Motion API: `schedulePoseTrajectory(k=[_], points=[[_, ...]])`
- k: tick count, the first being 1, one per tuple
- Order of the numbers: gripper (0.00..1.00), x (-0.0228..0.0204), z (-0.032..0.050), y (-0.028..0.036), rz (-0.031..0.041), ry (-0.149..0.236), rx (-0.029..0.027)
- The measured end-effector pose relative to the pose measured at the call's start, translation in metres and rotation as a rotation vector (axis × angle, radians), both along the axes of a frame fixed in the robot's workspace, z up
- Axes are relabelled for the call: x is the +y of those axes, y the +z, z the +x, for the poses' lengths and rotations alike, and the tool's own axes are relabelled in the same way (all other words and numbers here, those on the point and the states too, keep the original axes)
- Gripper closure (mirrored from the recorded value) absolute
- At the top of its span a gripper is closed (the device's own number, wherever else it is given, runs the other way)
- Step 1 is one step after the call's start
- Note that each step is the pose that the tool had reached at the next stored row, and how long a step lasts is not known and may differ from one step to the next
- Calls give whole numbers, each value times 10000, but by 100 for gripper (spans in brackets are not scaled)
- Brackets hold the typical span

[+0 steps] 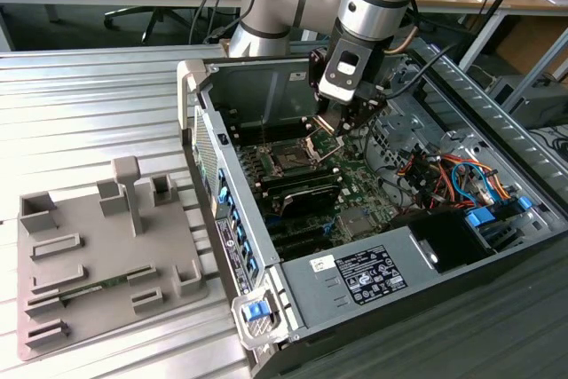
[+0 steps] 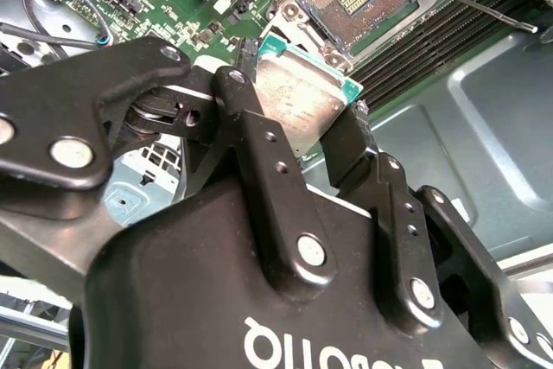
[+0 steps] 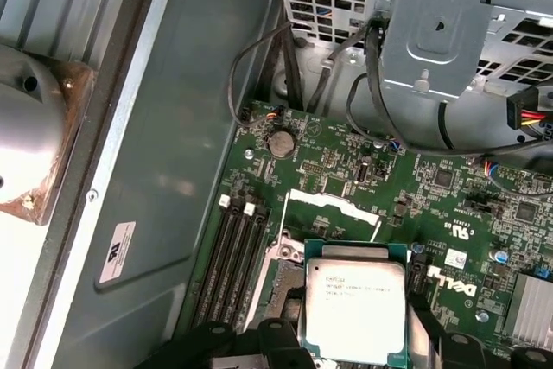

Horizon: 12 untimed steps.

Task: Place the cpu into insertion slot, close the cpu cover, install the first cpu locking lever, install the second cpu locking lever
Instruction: 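Place the cpu into insertion slot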

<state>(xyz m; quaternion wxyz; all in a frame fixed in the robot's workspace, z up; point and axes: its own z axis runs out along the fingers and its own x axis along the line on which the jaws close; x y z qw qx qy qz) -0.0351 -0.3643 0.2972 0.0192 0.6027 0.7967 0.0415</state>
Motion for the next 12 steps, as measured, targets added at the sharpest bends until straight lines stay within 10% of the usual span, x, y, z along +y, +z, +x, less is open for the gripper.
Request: schedulePoseTrajectory(k=[12], points=[[45, 0, 0, 0, 0, -285, 0]])
